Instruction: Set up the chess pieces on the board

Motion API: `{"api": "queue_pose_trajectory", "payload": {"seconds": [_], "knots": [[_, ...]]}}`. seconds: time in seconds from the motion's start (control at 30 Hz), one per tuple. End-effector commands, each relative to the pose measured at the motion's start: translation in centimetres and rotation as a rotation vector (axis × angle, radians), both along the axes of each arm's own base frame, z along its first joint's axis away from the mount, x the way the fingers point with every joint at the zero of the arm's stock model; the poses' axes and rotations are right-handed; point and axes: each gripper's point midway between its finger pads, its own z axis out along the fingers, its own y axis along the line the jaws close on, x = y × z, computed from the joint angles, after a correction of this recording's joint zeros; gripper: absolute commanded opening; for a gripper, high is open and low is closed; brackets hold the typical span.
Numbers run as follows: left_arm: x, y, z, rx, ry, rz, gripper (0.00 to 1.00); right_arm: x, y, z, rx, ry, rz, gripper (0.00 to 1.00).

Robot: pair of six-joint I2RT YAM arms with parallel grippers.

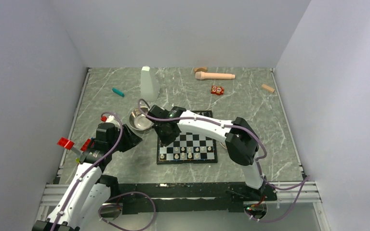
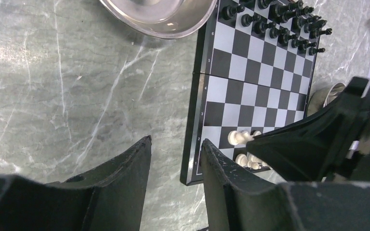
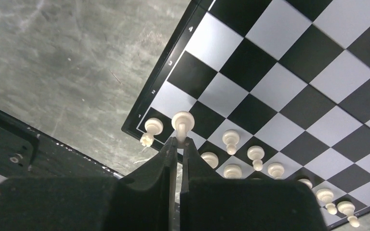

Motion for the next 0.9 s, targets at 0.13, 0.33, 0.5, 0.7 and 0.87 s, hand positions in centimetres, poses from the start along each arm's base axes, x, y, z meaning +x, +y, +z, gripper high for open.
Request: {"api": "queue_pose_trajectory", "payload": {"seconds": [0.13,0.33,0.5,0.7,0.87], "knots": [[0.2,-0.4,1.1,-0.029,-0.038,-0.040,0.47,-1.4,-0.7,-0.1,-0.084,-0.008,-0.012,0.00],[0.4,-0.5,1.2,-0.035,-0.037,-0.044,0.47,-2.6,-1.5,-0.2,-0.090,0.005,-0.023,0.00],[0.4,-0.6,1.3,-0.038,-0.037,-0.047,0.46,-3.7,-1.9,-0.7,-0.097,0.018,-0.022,0.00],[0.5,-0.6,1.3,-0.040,-0.037,-0.049,0.47,-4.1,-1.9,-1.0,-0.087,0.021,-0.032,0.00],[0.5,-0.7,1.2,-0.044,-0.036,-0.053,0.46,-4.3,-1.6,-0.9,-0.070,0.026,-0.031,0.00]]}}
